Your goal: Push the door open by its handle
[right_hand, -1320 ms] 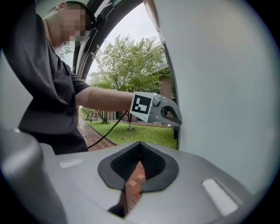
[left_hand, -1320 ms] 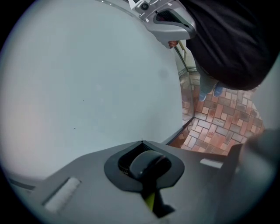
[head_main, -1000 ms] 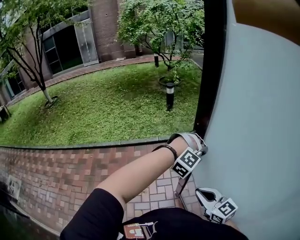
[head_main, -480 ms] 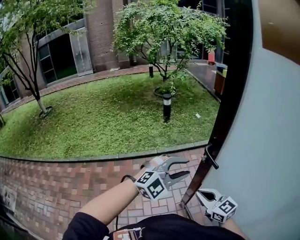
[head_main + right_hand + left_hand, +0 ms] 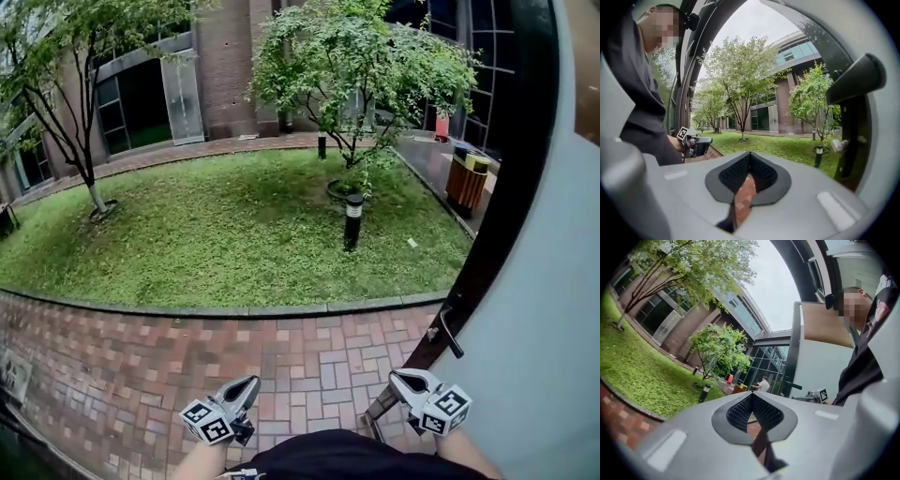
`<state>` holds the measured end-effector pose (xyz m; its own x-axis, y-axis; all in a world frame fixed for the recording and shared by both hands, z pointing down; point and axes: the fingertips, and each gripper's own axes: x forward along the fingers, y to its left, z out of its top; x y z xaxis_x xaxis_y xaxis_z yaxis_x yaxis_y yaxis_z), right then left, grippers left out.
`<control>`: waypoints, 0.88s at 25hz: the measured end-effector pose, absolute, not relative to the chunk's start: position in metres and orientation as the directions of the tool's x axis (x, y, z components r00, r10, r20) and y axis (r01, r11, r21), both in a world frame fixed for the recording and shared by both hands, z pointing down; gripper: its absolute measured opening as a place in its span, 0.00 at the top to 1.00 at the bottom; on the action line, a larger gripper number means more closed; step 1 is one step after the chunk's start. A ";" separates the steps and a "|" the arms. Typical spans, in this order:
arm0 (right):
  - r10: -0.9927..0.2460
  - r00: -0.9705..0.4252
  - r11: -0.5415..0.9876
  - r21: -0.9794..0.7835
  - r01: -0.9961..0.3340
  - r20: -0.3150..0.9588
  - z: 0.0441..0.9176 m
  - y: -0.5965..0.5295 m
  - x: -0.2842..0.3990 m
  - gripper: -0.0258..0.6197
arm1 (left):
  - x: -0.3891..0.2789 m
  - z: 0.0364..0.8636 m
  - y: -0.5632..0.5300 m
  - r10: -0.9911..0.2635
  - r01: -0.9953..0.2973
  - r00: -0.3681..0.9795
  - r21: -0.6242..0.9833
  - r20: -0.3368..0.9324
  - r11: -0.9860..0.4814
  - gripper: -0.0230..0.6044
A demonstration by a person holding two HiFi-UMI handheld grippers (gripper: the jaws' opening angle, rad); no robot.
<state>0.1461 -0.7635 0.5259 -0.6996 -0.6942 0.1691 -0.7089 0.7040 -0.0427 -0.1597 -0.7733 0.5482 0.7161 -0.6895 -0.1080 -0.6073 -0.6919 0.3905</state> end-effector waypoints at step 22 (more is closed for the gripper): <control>-0.665 -0.707 0.719 -0.049 -0.693 0.239 0.528 -0.745 0.072 0.96 | -0.196 0.535 -0.763 -0.624 -0.550 0.773 0.369 -0.116 -0.749 0.96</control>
